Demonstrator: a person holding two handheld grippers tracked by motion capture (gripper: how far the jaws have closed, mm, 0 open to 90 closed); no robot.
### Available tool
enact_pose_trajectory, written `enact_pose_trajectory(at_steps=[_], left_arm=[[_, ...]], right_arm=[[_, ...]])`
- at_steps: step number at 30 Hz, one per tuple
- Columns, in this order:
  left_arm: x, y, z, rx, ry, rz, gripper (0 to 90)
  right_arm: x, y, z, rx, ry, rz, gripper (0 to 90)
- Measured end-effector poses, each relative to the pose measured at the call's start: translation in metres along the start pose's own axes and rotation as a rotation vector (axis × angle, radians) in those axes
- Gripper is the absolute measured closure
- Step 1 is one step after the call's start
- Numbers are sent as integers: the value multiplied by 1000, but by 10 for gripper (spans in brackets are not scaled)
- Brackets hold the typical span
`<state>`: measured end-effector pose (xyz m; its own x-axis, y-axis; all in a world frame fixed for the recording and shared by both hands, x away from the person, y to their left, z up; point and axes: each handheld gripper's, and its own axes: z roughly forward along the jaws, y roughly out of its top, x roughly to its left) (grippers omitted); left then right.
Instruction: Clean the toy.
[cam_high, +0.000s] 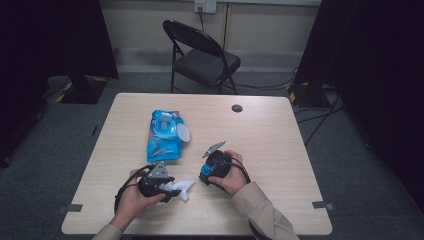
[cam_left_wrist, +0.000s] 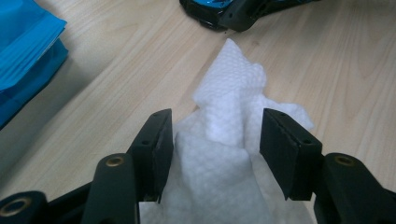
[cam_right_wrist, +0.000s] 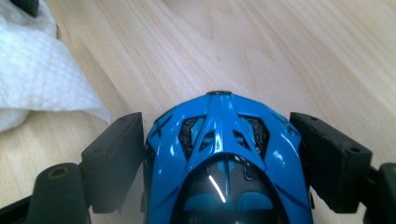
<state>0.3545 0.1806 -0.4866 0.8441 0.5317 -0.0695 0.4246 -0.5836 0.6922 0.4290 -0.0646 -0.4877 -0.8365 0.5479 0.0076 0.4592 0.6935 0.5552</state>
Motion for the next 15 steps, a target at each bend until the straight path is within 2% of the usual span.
enact_pose_trajectory(at_steps=[3, 5, 11, 15], left_arm=[[0, 1, 0, 0, 3, 3, 444], [-1, 1, -1, 0, 4, 3, 444], [-1, 1, -1, -3, 9, 6, 439], [1, 1, -3, -9, 15, 6, 436]], right_arm=[[1, 0, 0, 2, -8, -6, 199], [0, 0, 0, -2, -12, -4, 235], [-1, -1, -1, -6, -4, -1, 254], [-2, -3, -4, -27, -2, 0, 262]])
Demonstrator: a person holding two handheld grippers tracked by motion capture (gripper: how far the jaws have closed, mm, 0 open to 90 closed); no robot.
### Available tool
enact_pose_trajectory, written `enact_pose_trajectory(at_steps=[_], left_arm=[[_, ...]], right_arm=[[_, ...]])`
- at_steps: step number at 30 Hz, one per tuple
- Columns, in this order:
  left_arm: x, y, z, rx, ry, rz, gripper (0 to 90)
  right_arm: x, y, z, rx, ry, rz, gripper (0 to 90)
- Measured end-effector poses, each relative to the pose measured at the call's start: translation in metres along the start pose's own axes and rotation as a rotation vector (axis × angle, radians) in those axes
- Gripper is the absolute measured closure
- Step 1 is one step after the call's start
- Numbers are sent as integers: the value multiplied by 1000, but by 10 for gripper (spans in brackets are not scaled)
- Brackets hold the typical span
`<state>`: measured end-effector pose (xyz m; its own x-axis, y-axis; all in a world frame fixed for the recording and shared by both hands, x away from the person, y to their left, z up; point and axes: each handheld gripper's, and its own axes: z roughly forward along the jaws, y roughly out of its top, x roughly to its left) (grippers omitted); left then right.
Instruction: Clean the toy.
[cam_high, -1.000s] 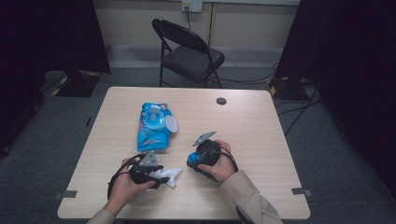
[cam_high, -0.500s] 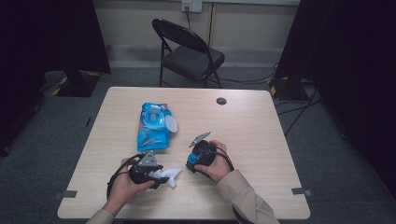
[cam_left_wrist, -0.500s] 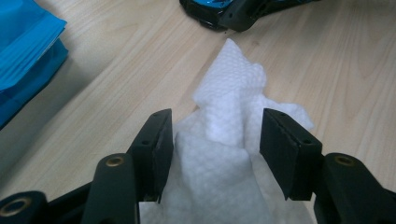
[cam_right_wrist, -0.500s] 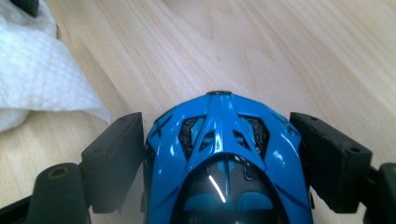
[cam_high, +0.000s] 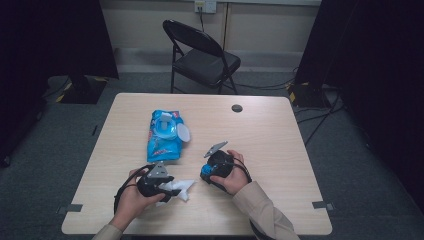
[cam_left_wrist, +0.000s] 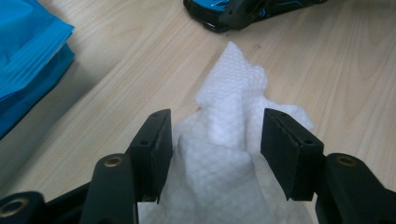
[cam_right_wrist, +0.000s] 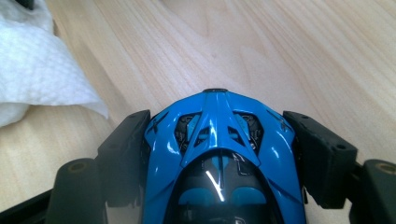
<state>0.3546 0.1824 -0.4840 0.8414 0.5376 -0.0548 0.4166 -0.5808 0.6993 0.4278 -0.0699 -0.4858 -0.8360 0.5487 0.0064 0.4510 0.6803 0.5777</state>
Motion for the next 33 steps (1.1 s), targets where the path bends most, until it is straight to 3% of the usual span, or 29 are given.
enact_pose_trajectory(at_steps=[8, 22, 25, 27, 31, 33], left_arm=[[1, 1, -1, -5, 9, -8, 419], [2, 3, -1, -3, 33, -18, 344], [4, 5, -5, -17, 40, -23, 344], [5, 8, -6, -20, 34, -20, 393], [1, 9, 3, 25, 9, -36, 396], [-3, 7, 10, 67, -9, -20, 413]], right_arm=[[-4, -6, -17, -92, 25, 36, 263], [-18, -24, -62, -315, 45, 141, 263], [-22, -29, -70, -357, 50, 167, 262], [-23, -32, -73, -369, 61, 175, 262], [-22, -34, -74, -376, 65, 179, 262], [-23, -36, -74, -379, 69, 195, 263]])
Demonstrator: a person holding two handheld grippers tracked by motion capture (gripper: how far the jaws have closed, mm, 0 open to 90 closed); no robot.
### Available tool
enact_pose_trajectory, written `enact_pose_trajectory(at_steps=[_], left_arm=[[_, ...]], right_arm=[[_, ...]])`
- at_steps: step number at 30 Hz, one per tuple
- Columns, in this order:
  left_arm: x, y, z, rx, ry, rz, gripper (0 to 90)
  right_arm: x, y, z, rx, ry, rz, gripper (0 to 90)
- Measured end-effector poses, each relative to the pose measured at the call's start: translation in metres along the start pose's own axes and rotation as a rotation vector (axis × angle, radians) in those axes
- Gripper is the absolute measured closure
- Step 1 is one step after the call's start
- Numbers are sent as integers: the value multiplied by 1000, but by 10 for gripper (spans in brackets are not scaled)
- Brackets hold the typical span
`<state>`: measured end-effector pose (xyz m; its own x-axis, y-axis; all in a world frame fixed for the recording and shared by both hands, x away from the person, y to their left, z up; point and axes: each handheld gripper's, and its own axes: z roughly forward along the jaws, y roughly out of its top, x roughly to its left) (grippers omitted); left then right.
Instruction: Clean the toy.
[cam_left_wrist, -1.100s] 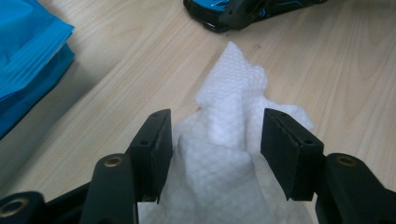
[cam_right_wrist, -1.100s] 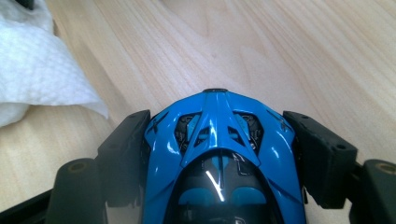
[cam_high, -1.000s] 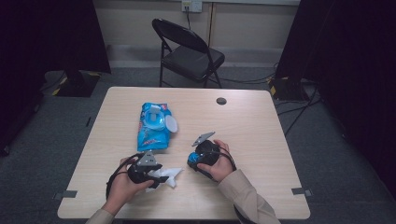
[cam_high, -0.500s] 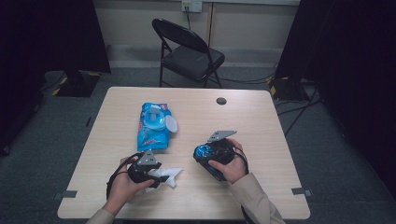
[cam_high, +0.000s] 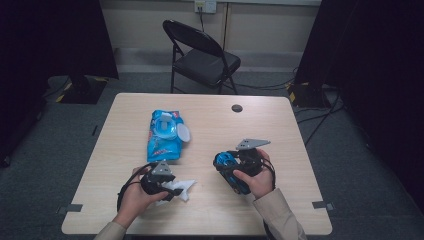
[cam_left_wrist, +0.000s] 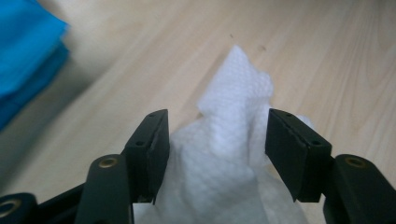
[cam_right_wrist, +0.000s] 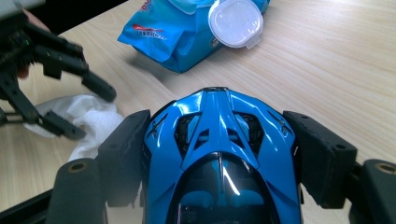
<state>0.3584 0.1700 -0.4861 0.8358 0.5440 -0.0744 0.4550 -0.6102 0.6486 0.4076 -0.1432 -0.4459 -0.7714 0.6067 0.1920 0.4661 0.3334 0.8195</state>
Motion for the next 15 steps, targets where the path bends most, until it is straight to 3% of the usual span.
enact_pose_trajectory(at_steps=[2, 3, 4, 6, 9, 13, 15], left_arm=[[-2, 0, 2, 16, -5, 15, 513], [-3, 2, 0, 35, -3, 24, 633], [-4, 4, 0, 44, -4, 12, 738], [-4, 8, -1, 50, 3, -7, 815], [1, 21, -10, -53, -24, -54, 835], [12, 45, -27, -188, -25, -125, 841], [18, 57, -32, -237, -34, -141, 841]], right_arm=[[0, 0, -1, -2, 6, 1, 262], [0, 0, -1, -5, 8, 3, 262], [1, 0, -1, -5, 7, 0, 262], [2, 1, -1, -9, 12, 1, 262], [3, 2, -2, -19, 22, 4, 262], [6, 2, -2, -25, 44, -2, 262], [7, 3, -1, -25, 50, -3, 262]])
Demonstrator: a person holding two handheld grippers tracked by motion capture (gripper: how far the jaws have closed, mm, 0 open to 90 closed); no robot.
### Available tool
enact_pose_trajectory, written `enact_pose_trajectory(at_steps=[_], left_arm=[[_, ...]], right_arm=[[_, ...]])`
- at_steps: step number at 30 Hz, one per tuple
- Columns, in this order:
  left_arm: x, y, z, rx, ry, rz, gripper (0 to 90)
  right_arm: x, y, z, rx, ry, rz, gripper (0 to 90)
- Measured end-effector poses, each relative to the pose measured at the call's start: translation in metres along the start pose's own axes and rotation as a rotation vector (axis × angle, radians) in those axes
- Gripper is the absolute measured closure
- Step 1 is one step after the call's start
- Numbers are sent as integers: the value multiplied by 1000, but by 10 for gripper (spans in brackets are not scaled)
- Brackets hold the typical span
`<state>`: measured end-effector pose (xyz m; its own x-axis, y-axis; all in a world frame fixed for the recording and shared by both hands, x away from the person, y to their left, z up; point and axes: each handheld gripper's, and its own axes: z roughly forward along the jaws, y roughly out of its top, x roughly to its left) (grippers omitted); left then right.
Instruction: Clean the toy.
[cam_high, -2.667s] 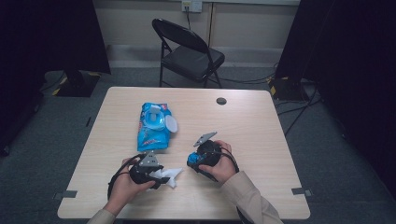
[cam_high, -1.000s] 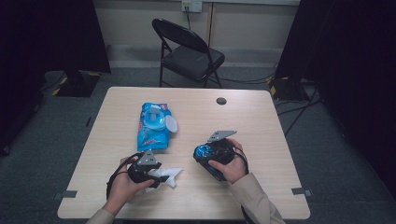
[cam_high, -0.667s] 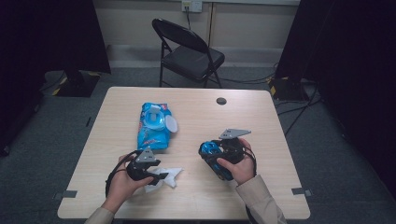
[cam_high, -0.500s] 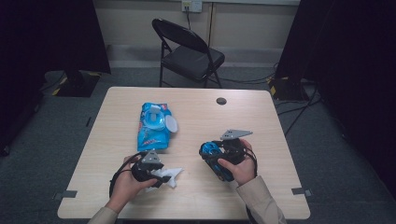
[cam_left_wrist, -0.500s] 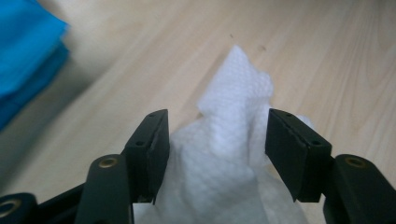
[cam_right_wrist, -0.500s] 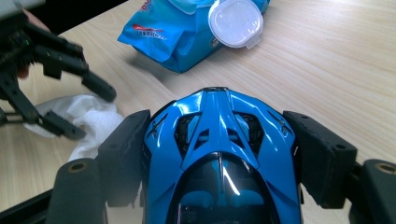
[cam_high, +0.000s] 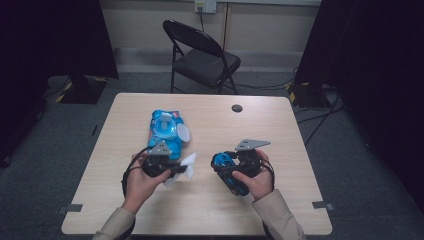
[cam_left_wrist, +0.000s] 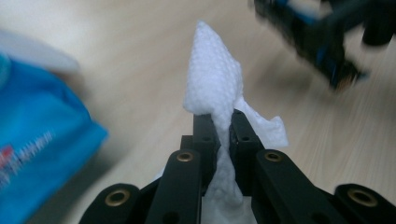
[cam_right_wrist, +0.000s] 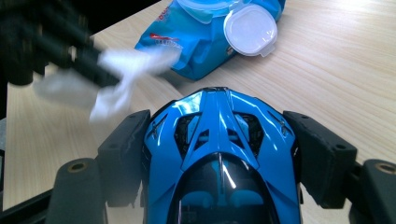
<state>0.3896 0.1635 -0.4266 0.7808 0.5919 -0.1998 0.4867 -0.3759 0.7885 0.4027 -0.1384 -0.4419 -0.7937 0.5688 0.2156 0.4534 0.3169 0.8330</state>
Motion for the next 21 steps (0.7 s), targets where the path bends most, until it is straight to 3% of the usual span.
enact_pose_trajectory(at_steps=[1, 4, 7, 9, 13, 19, 21], left_arm=[[2, 10, -1, -38, -1, -6, 841], [1, 29, 4, -78, -15, -17, 841], [-5, 45, 18, -78, -32, -5, 840], [-10, 49, 29, -48, -37, 9, 838], [-12, 39, 42, 11, 1, 20, 827], [0, 6, 53, 95, 27, 19, 800], [1, 1, 55, 103, 36, 43, 746]], right_arm=[[1, 0, 1, 2, 5, -3, 262], [4, 1, 4, 6, 19, -11, 262], [8, 2, 6, 4, 33, -21, 262], [10, 3, 6, 7, 33, -31, 262], [9, -1, 7, 22, 24, -29, 262], [3, -4, 3, 15, 17, -14, 262], [4, -3, 3, 14, 14, -17, 262]])
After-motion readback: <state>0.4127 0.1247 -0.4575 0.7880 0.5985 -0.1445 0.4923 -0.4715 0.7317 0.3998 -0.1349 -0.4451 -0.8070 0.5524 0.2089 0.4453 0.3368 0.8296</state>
